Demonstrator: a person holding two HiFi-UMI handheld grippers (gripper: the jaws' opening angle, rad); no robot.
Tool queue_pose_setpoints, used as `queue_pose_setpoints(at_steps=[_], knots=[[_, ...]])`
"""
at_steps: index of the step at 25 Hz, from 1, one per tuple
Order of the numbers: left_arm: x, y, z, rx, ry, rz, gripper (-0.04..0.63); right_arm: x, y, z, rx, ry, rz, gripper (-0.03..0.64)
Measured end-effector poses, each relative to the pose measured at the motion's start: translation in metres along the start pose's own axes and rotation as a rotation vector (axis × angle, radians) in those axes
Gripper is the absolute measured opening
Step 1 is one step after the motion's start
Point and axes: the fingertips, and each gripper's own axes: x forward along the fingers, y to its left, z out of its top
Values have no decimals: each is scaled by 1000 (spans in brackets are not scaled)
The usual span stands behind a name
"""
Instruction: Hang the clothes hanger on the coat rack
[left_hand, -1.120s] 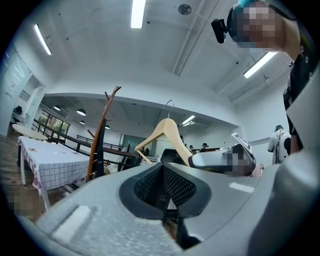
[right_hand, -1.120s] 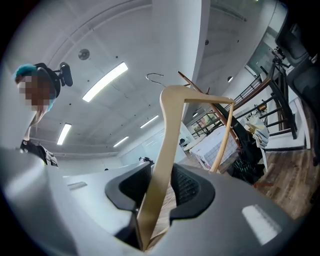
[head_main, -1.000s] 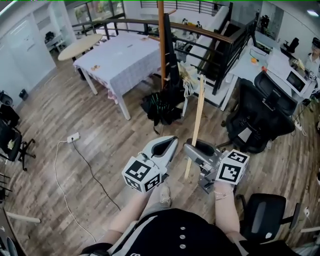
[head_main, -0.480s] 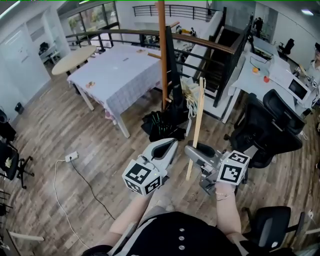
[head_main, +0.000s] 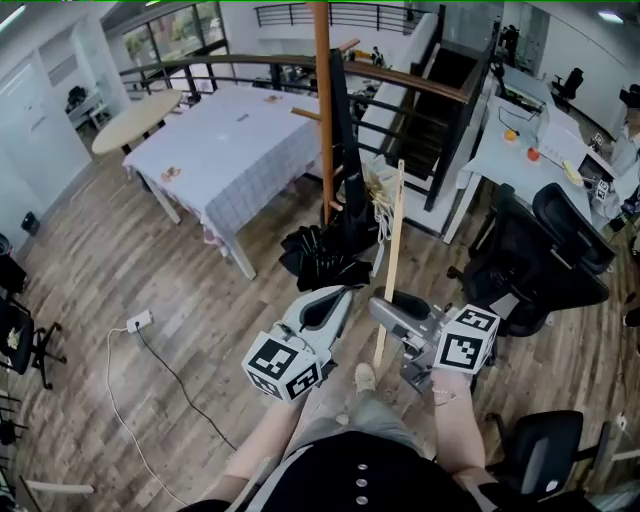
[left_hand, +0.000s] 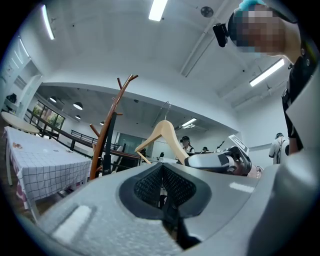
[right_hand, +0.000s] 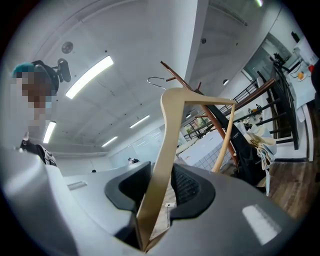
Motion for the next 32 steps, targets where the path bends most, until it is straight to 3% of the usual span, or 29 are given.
queue_pose_setpoints(at_steps=[15, 32], knots=[[52, 59, 7, 3, -4, 2, -2, 47, -60, 38, 1, 13, 7, 132], [147, 128, 24, 21, -5, 14, -2, 90, -146, 106, -28, 46, 27, 133]])
